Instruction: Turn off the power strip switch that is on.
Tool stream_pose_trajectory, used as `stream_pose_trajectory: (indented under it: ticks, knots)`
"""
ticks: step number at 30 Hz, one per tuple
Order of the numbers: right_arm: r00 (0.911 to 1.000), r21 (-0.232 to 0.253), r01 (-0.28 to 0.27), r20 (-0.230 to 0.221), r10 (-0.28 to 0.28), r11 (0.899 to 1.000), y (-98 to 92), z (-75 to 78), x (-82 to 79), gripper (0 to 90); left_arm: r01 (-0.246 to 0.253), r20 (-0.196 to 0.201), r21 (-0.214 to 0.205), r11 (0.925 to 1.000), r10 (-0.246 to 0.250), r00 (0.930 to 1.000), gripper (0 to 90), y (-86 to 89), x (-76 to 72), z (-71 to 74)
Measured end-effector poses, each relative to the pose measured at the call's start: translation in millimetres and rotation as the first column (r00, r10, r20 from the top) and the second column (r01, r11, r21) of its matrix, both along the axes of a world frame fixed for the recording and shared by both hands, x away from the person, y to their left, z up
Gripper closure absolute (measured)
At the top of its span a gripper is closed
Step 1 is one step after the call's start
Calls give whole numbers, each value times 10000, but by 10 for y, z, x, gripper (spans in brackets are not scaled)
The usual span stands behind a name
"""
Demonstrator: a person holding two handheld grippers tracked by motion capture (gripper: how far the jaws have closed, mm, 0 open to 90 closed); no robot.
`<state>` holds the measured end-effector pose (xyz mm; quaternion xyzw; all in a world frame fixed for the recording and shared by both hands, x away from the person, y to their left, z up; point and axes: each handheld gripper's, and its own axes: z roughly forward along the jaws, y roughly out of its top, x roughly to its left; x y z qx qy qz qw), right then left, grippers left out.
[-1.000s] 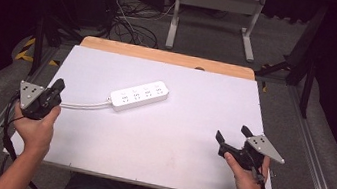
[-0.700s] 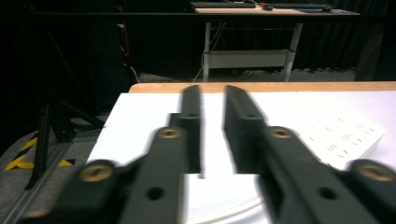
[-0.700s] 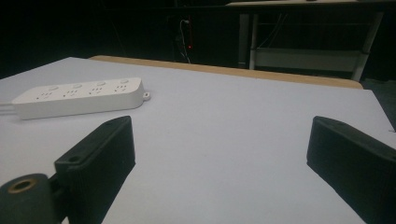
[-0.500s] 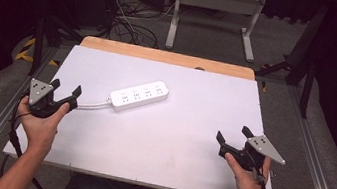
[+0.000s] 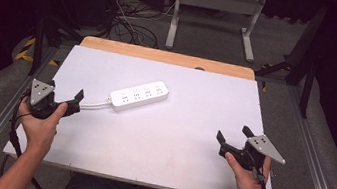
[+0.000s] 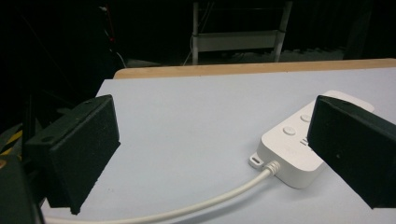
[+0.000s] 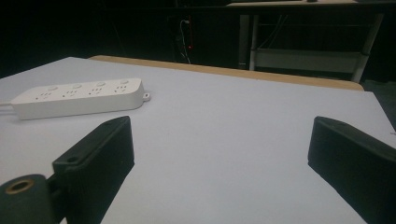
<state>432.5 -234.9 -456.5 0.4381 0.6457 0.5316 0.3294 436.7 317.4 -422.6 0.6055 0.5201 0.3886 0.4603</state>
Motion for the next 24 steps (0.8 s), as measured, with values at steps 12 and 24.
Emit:
stream_pose_trajectory:
  ticks: [12,24]
  knots:
    - [10000,24,32,17,-32,10000,-6,4,-15,75,374,-128,59,9993,-373,9992,37,-10,19,-13]
    - [9999,29,134,17,-134,9999,-35,6,-36,75,544,-230,42,9985,-543,9983,37,-31,43,-29]
